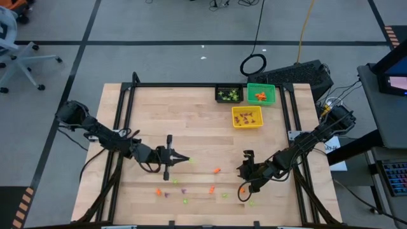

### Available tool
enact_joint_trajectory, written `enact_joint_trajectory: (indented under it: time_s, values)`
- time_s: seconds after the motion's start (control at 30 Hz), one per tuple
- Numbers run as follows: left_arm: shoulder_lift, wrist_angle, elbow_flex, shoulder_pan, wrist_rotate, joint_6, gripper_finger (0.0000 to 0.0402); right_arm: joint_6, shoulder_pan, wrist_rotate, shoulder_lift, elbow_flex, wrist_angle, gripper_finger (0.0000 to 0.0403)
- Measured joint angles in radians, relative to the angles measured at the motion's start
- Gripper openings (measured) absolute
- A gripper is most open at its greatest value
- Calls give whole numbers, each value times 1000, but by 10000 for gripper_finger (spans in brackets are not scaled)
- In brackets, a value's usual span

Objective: Sort Halloween decoration
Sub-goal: Put the green spider toy into the black basket

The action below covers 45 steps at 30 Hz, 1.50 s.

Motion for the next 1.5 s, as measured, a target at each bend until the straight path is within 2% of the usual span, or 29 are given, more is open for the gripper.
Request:
enact_joint_trajectory:
  time_s: [0.3,0.6,1.03,1.5]
  values:
    - [0,-1,0,0,0,139,0,0,0,0,0,0,0,123]
    - [0,3,0,0,0,367,0,0,0,0,0,0,0,123]
    - [0,100,0,0,7,695,0,-3,0,0,0,0,0,123]
    - [0,98,0,-2,7,697,0,-3,0,0,0,0,0,123]
